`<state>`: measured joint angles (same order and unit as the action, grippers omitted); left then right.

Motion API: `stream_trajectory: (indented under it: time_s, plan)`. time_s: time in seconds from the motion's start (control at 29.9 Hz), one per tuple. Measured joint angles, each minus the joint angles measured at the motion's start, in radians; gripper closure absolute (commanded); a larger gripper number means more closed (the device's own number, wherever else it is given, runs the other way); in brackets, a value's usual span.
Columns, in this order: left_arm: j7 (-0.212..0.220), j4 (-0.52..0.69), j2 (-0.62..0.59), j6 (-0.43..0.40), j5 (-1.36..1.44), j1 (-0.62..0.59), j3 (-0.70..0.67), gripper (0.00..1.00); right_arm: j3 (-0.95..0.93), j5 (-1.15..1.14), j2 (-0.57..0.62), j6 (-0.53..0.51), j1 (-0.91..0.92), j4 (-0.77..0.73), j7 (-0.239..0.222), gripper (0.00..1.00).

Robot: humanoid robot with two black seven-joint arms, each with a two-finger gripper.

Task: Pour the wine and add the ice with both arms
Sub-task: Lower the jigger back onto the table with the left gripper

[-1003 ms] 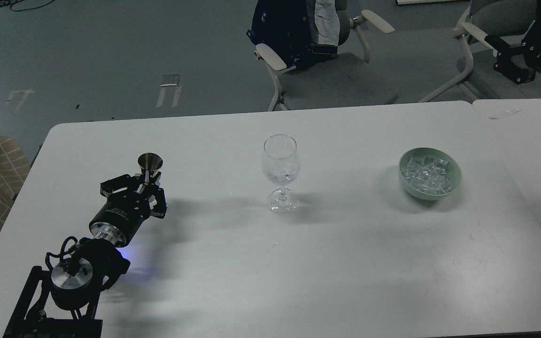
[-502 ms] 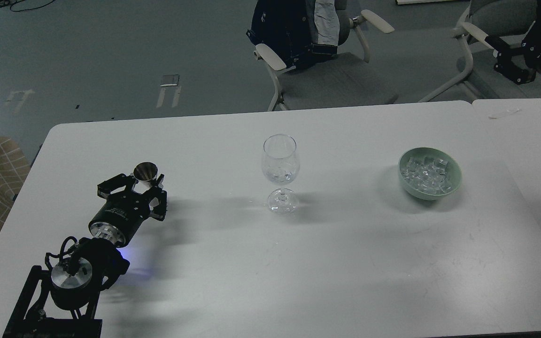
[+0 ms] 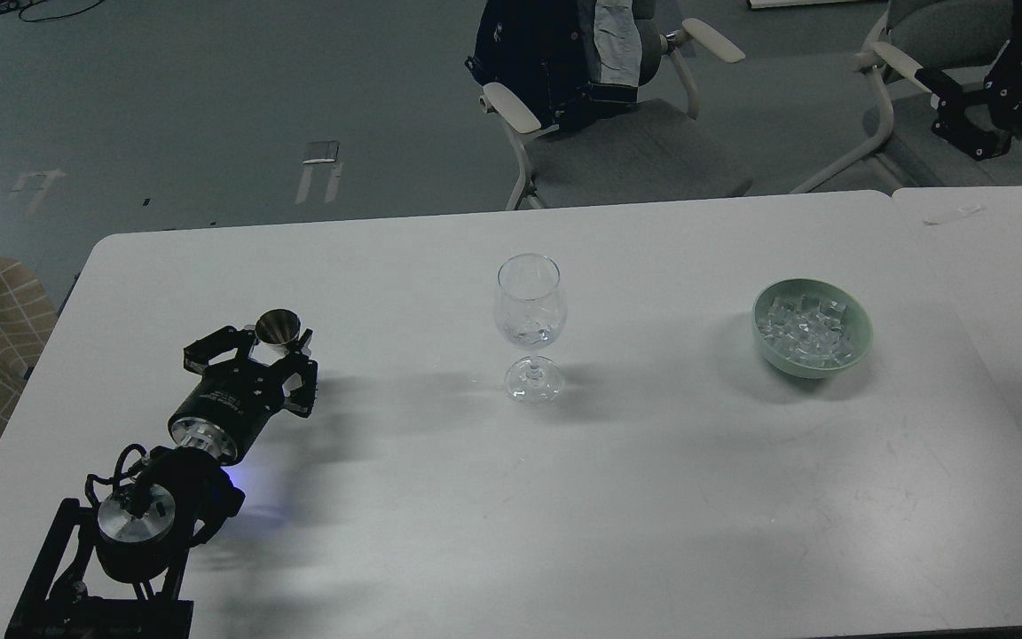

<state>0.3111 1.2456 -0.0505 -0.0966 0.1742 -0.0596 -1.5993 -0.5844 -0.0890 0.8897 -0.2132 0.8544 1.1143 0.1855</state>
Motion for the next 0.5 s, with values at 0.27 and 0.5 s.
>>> stream_trajectory:
  time_s: [0.27, 0.5]
  plan:
    - [0.003, -0.010, -0.003, 0.000, 0.002, -0.002, 0.004, 0.04, 0.000, 0.000, 0.000, 0.000, 0.000, -0.001, 0.000, 0.00]
    - [0.014, -0.010, -0.012, -0.014, -0.003, 0.010, 0.003, 0.02, 0.000, 0.000, 0.000, 0.000, 0.000, -0.002, 0.000, 0.00]
